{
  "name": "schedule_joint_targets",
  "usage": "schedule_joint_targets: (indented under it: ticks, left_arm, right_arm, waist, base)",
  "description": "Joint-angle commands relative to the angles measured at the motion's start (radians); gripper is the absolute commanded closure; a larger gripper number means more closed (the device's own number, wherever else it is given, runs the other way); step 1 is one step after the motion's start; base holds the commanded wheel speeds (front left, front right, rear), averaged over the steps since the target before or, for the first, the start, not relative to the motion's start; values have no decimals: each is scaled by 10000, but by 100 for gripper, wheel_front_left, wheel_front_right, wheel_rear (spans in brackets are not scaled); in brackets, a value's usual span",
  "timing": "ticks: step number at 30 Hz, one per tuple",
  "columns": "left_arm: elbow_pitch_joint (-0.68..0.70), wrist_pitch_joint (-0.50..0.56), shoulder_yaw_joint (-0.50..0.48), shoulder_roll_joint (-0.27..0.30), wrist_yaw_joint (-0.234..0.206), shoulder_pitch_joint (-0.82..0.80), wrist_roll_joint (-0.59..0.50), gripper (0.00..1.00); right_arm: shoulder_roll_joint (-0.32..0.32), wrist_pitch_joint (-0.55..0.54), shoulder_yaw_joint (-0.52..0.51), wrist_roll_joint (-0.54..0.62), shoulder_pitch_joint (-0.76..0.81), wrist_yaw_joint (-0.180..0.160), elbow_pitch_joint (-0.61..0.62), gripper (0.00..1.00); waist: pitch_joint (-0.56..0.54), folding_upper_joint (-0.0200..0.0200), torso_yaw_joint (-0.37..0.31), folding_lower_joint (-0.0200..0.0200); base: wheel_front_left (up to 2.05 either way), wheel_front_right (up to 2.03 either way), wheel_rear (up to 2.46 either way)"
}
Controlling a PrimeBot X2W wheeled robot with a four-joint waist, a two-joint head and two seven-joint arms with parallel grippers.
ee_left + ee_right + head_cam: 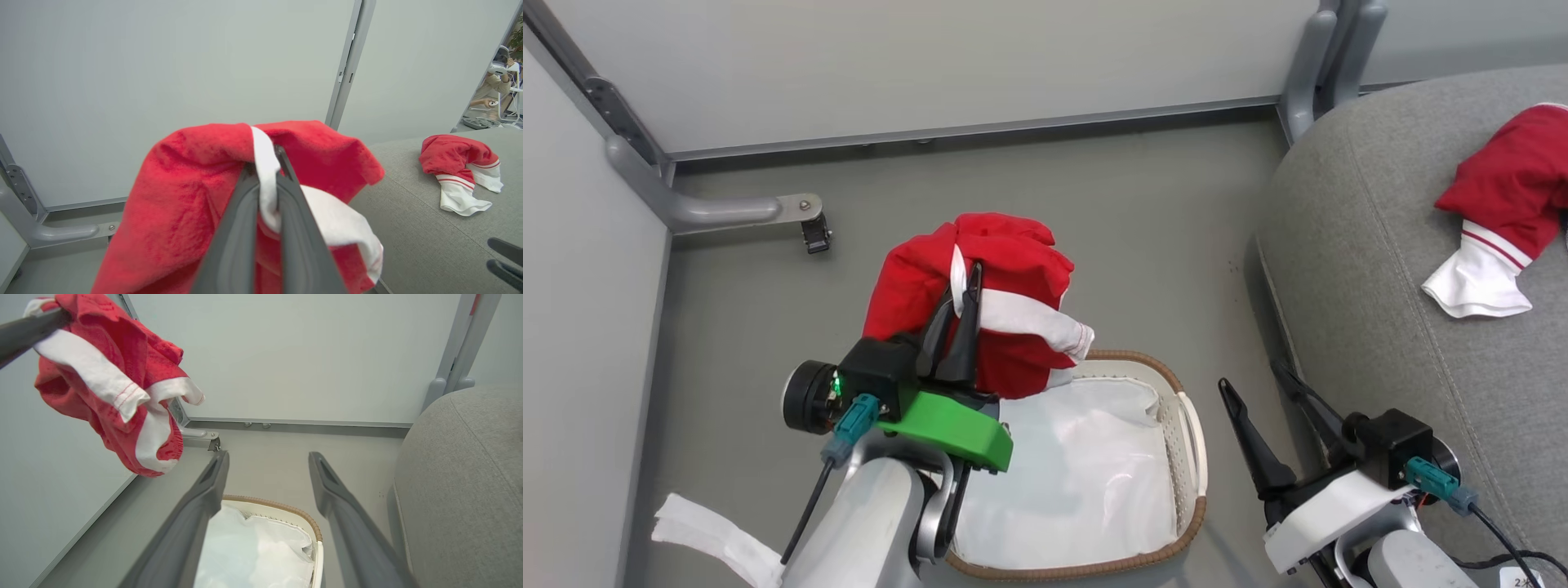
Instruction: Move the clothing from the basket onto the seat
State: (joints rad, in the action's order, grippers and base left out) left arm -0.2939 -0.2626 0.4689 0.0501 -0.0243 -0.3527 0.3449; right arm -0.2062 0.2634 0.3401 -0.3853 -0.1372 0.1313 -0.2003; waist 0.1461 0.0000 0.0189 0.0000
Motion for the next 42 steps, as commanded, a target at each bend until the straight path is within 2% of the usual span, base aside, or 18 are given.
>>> schedule_joint_targets:
  ticks: [1,8,15,18,26,31,37,38,39,40,42]
  left_arm:
    - [174,-31,8,16,41,187,-122,100]
    - [1554,-30,77,14,-24,471,241,100]
    - [2200,-21,390,18,-99,484,207,100]
    - [2247,-21,508,19,-91,592,443,100]
    - [2198,-21,977,20,-222,381,729,100]
    - [2133,-21,1375,15,-245,152,876,100]
    - [2058,-21,1897,20,-268,-40,1123,100]
    - [2034,-21,1982,17,-270,-51,1162,100]
    - [2010,-21,2058,18,-279,-79,1170,100]
    - [1975,-21,2122,20,-292,-111,1175,100]
    - [1917,-21,2225,18,-308,-152,1178,100]
  right_arm:
    - [-63,15,-11,49,169,-10,-29,0]
    - [9,15,-74,71,392,-10,-101,0]
    - [61,15,275,75,306,-10,12,0]
    - [22,15,838,-118,-86,-10,431,0]
    - [-738,15,2684,-110,-1753,-12,1339,0]
    - [-897,15,3339,-16,-2809,-12,811,0]
    - [-683,15,4158,-370,-3594,-12,-117,0]
    - [-638,15,4223,-448,-3679,-12,-223,28]
    - [-585,15,4267,-567,-3740,-12,-366,81]
    - [-542,15,4273,-646,-3794,-12,-436,100]
    - [-440,15,4114,-841,-3824,-12,-498,100]
  waist:
    - [-154,0,156,0]
    - [-444,0,190,0]
    - [-675,0,180,0]
    - [-707,0,173,0]
    - [-555,0,233,0]
    - [-437,0,382,0]
    - [-321,0,620,0]
    - [-303,0,653,0]
    - [-276,0,698,0]
    - [-260,0,725,0]
    - [-219,0,770,0]
  base:
    - [0,0,0]
    - [0,0,0]
    - [0,0,0]
    - [0,0,0]
    - [0,0,0]
    - [0,0,0]
    - [0,0,0]
    - [0,0,0]
    - [0,0,0]
    - [0,0,0]
    - [0,0,0]
